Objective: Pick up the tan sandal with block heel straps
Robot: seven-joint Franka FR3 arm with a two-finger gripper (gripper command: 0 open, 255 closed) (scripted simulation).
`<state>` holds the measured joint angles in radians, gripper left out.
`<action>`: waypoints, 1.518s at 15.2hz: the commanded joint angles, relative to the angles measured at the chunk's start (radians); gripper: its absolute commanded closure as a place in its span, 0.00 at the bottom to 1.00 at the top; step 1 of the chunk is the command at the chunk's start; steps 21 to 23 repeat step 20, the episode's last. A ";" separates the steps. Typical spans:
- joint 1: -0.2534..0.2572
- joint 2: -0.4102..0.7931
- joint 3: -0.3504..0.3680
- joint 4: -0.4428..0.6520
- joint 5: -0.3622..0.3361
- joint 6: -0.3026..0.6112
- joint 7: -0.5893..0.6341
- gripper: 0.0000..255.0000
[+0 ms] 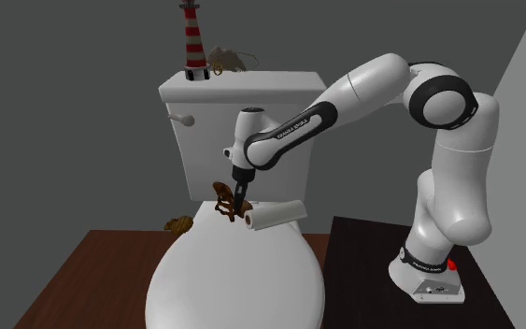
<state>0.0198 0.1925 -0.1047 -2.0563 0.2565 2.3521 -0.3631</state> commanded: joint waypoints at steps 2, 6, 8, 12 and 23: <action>0.000 0.001 0.000 -0.002 0.000 0.000 0.000 1.00; 0.001 -0.020 -0.003 0.015 -0.011 -0.036 0.012 1.00; 0.001 -0.033 -0.004 0.026 -0.017 -0.060 0.019 1.00; 0.002 -0.058 -0.007 0.051 -0.030 -0.107 0.033 1.00; 0.002 -0.089 -0.009 0.095 -0.045 -0.182 0.052 1.00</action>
